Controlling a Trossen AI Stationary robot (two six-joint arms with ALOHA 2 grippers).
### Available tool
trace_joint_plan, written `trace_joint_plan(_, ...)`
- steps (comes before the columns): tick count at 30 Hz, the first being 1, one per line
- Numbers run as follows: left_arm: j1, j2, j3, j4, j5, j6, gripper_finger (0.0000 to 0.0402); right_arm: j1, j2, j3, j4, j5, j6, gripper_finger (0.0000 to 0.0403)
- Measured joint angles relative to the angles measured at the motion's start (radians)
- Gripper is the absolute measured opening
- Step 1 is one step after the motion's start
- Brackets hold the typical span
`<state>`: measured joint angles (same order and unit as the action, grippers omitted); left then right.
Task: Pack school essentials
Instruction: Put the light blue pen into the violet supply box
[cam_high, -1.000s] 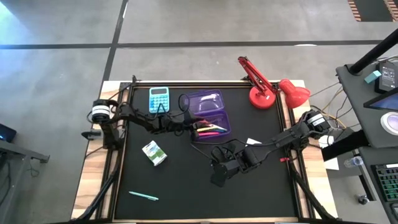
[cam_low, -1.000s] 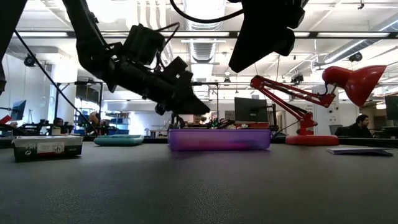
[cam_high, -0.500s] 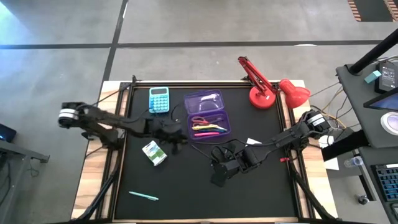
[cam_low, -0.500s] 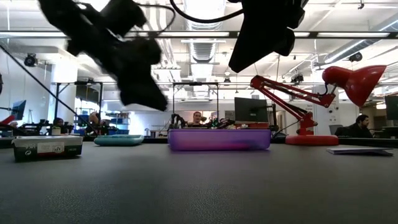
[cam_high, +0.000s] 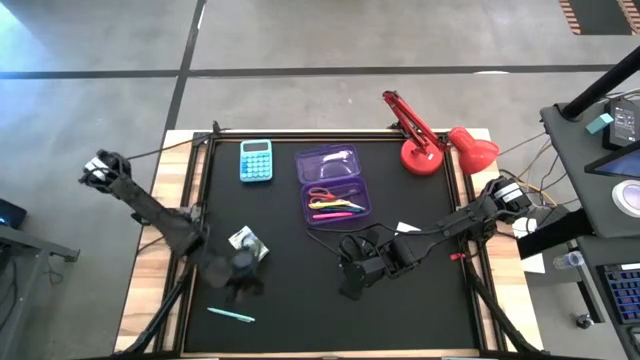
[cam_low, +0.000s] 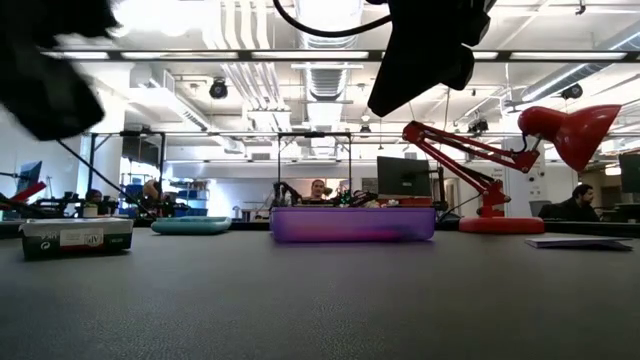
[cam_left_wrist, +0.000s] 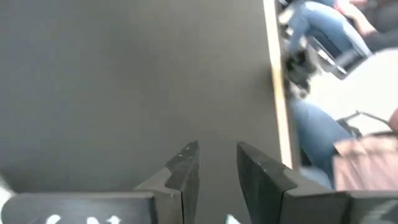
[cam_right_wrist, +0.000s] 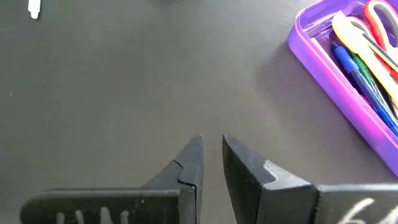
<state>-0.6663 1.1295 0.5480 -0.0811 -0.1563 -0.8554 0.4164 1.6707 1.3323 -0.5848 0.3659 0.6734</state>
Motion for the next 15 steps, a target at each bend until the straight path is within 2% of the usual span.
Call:
trace_joint_plan(4, -0.185, 0.041, 0.011, 0.000, -0.080, -0.104, 0.0088, 0.000, 0.000, 0.000, 0.000, 0.000, 0.000, 0.0050)
trace_joint_plan(7, -0.281, 0.089, 0.016, -0.001, -0.123, -0.214, 0.0088, 0.000, 0.000, 0.000, 0.000, 0.000, 0.000, 0.0050)
trace_joint_plan(10, -0.346, 0.153, 0.034, -0.005, -0.135, -0.292, 0.0088, 0.000, 0.000, 0.000, 0.000, 0.000, 0.000, 0.0050)
trace_joint_plan(15, -0.391, 0.261, 0.099, -0.043, -0.136, -0.308, 0.0088, 0.000, 0.000, 0.000, 0.000, 0.000, 0.000, 0.0050)
